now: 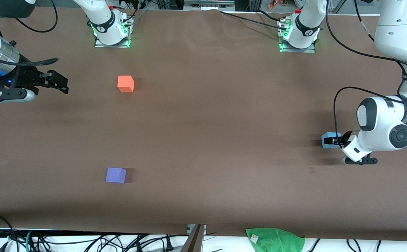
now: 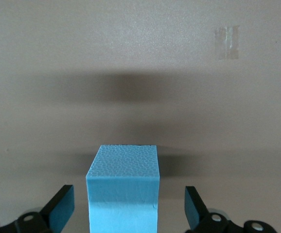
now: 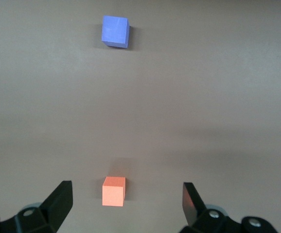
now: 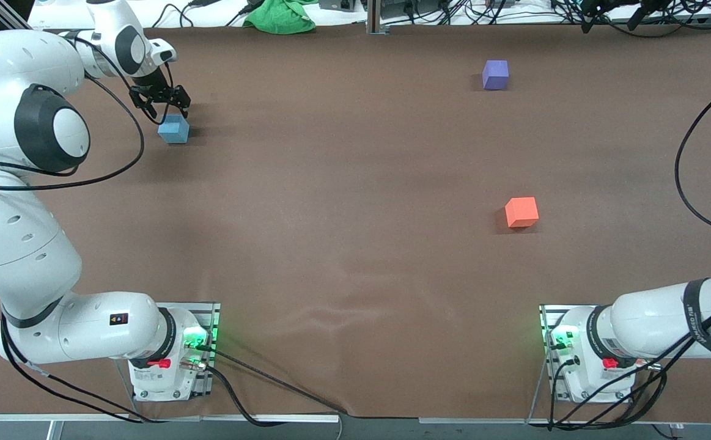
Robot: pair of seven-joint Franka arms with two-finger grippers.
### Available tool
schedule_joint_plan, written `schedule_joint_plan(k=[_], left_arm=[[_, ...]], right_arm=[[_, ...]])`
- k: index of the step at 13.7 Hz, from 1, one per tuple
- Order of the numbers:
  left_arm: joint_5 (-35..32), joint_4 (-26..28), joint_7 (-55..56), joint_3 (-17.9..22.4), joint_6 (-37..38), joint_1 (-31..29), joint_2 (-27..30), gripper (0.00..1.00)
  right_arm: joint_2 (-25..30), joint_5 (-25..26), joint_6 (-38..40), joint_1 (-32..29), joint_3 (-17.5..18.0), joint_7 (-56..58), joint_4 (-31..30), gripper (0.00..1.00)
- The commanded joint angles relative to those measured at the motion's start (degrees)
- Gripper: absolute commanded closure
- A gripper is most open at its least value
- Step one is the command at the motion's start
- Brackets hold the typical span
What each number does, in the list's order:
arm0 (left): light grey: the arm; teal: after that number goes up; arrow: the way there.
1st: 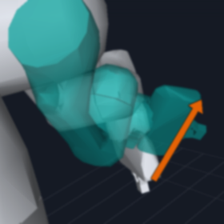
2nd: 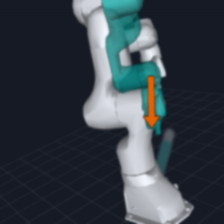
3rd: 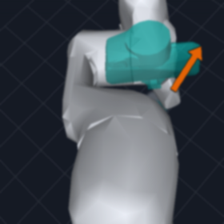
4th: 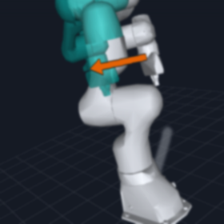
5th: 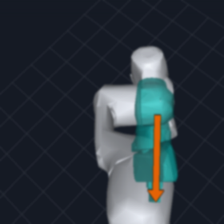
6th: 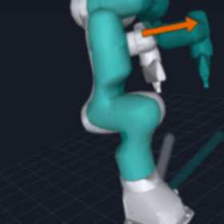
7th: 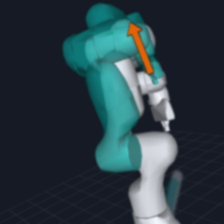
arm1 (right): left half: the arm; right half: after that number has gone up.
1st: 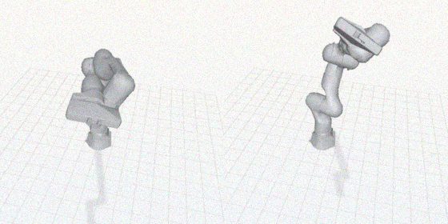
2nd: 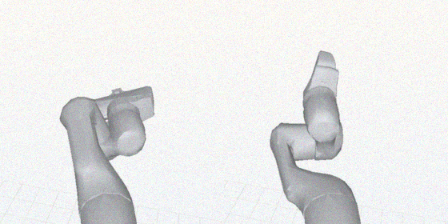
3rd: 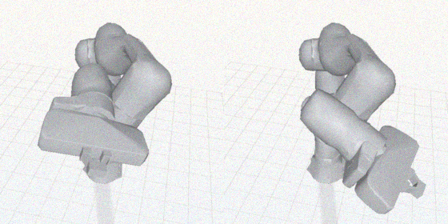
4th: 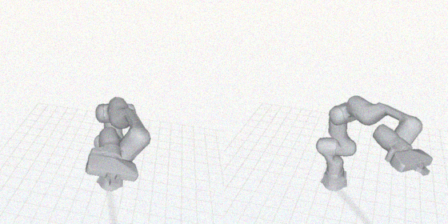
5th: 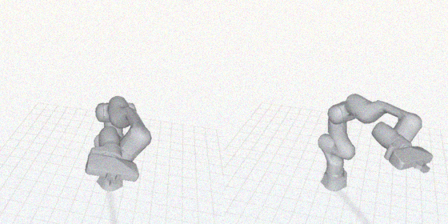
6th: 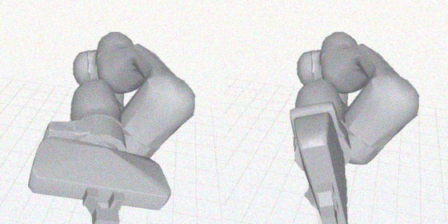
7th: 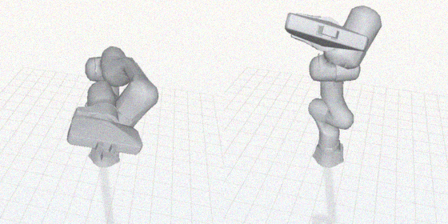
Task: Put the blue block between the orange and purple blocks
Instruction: 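Close the left gripper on the light blue block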
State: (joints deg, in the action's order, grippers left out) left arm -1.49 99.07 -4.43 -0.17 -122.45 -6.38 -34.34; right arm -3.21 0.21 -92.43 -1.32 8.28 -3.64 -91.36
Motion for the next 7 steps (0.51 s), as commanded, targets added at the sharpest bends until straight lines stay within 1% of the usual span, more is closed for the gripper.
schedule_joint_plan(k=[1, 7], left_arm=[[-0.4, 3.1, -2.9, -0.4, -3.0, -1.2, 1.5, 0.00], [-0.4, 4.4, -3.2, -0.5, -3.6, -1.4, 1.5, 0.00]], right_arm=[[0.1, -0.8, 0.1, -0.2, 0.0, 0.9, 0.6, 0.00], [0.1, -0.9, 0.1, -0.3, 0.0, 0.9, 0.6, 0.00]])
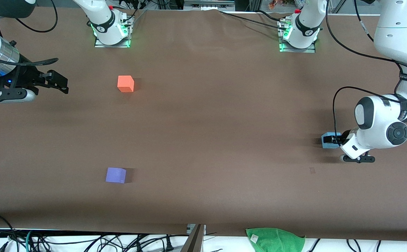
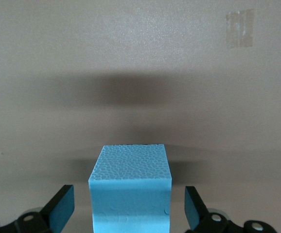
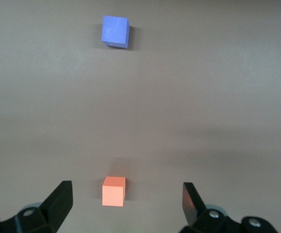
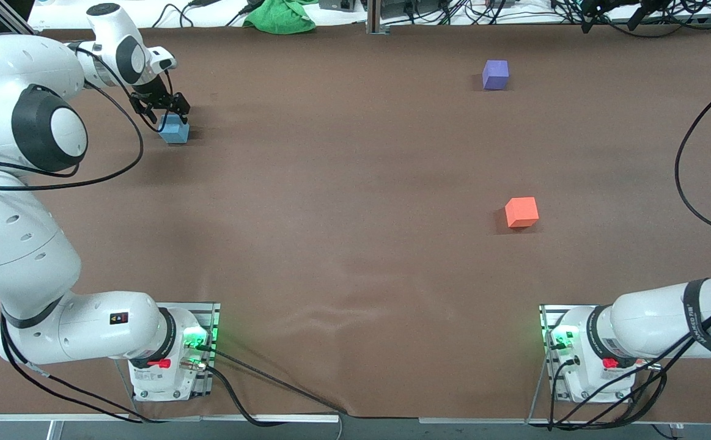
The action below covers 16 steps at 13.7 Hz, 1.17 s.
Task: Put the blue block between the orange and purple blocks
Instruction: 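Close the left gripper on the light blue block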
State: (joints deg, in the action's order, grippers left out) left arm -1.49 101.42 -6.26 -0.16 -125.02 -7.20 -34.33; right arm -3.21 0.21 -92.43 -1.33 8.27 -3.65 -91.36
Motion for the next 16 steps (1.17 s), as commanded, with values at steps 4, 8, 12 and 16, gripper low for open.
schedule_joint_plan(k=[4, 8, 12, 16], left_arm=[[-0.4, 3.1, -1.4, -0.5, -2.4, -0.5, 1.6, 0.00], [-0.4, 3.1, -5.2, -0.5, -2.3, -0.5, 1.6, 0.29], [-0.4, 2.7, -5.5, -0.5, -1.8, -0.4, 1.6, 0.48], [1.9, -3.2, -2.5, -5.0, 3.3, 0.6, 2.5, 0.48]], right_arm=[[0.1, -0.9, 0.1, -0.3, 0.0, 0.9, 0.6, 0.00], [0.0, -0.9, 0.1, -0.3, 0.0, 0.9, 0.6, 0.00], [0.0, -0.8, 0.1, -0.3, 0.0, 0.9, 0.6, 0.00], [0.0, -0.8, 0.1, -0.3, -0.1, 0.9, 0.6, 0.00]])
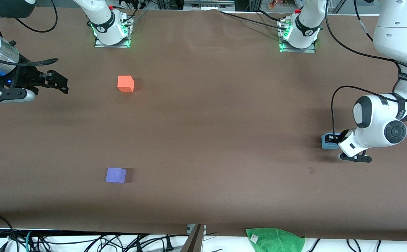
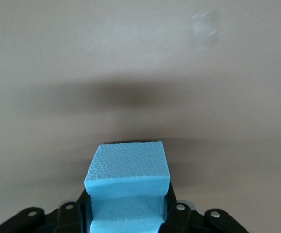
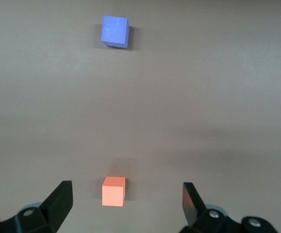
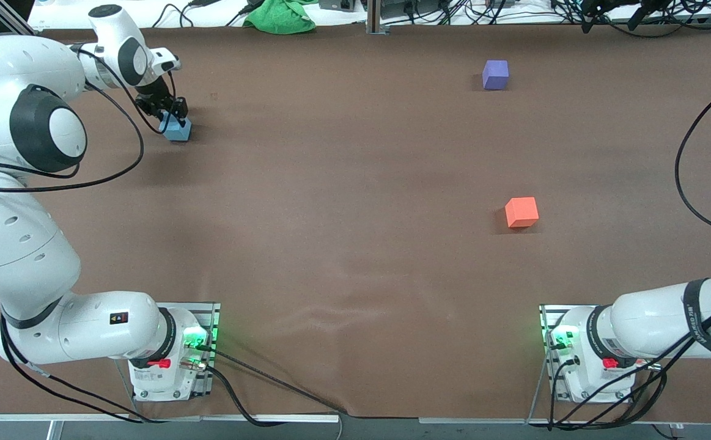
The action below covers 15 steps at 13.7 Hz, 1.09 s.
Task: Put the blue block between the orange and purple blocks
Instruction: 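Carry the blue block with the left gripper toward the table middle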
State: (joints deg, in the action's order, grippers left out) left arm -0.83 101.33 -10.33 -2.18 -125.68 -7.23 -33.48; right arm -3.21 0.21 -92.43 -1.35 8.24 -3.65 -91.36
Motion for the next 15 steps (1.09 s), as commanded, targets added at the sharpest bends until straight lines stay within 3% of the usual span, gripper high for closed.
schedule_joint_plan(k=[1, 7, 9, 11, 15], left_arm=[[1.3, -5.2, 4.9, -4.5, 5.3, 1.4, 1.7, 0.48], [1.4, -10.1, 29.1, -5.7, 6.0, 17.6, 1.1, 0.48], [1.4, -15.0, 41.1, -5.6, 5.9, 24.9, -1.8, 0.48], [1.5, -16.6, 47.9, -5.6, 5.3, 30.1, -4.8, 0.48], [2.1, -24.8, 55.8, -5.7, 1.0, 37.3, -11.2, 0.46]], right_arm=[[0.1, -0.8, 0.1, -0.3, 0.0, 0.9, 0.6, 0.00], [0.1, -0.8, 0.1, -0.3, -0.1, 0.9, 0.6, 0.00], [0.1, -0.8, 0.1, -0.3, -0.1, 0.9, 0.7, 0.00], [0.0, -0.8, 0.1, -0.3, -0.1, 0.9, 0.6, 0.00], [0.1, -0.8, 0.1, -0.3, -0.1, 0.9, 0.6, 0.00]])
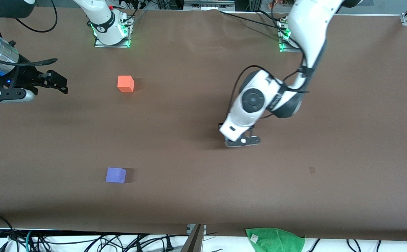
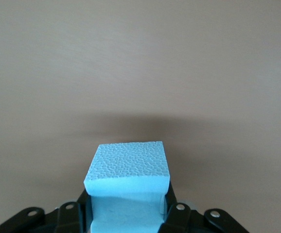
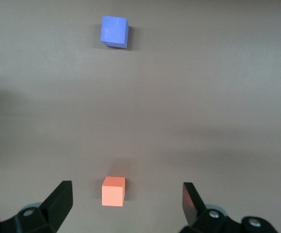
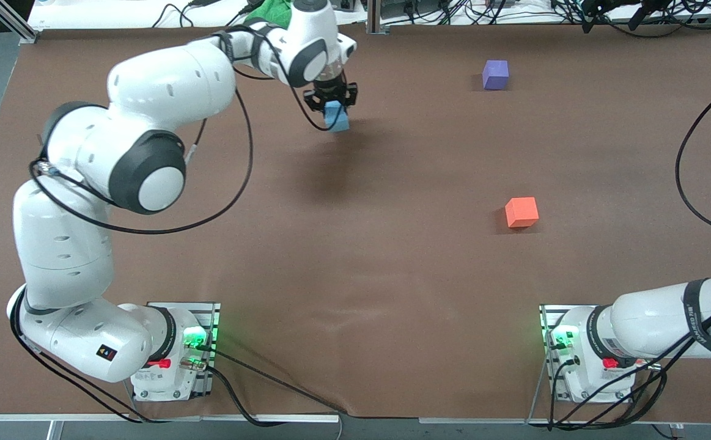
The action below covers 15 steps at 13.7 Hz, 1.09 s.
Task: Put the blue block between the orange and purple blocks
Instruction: 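Carry the blue block with the left gripper toward the table middle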
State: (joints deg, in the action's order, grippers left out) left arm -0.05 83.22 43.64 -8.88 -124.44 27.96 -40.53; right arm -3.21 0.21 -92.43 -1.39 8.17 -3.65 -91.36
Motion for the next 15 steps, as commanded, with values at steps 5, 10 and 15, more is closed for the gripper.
schedule_joint_plan(k=[5, 10, 15], left_arm=[[2.3, -14.8, 7.4, 1.1, -0.8, 7.7, -11.0, 0.42], [2.1, -16.9, 8.7, 1.5, -0.8, 10.0, -13.8, 0.35], [2.3, -17.0, 8.7, 1.3, -0.2, 9.8, -13.6, 0.00]], right_arm=[[0.1, -0.6, 0.1, -0.3, -0.1, 0.9, 0.6, 0.00], [0.0, -1.3, 0.1, -0.3, -0.1, -0.3, 0.6, 0.00], [-1.7, -1.9, -1.3, -0.2, 0.0, 0.2, 0.6, 0.00]])
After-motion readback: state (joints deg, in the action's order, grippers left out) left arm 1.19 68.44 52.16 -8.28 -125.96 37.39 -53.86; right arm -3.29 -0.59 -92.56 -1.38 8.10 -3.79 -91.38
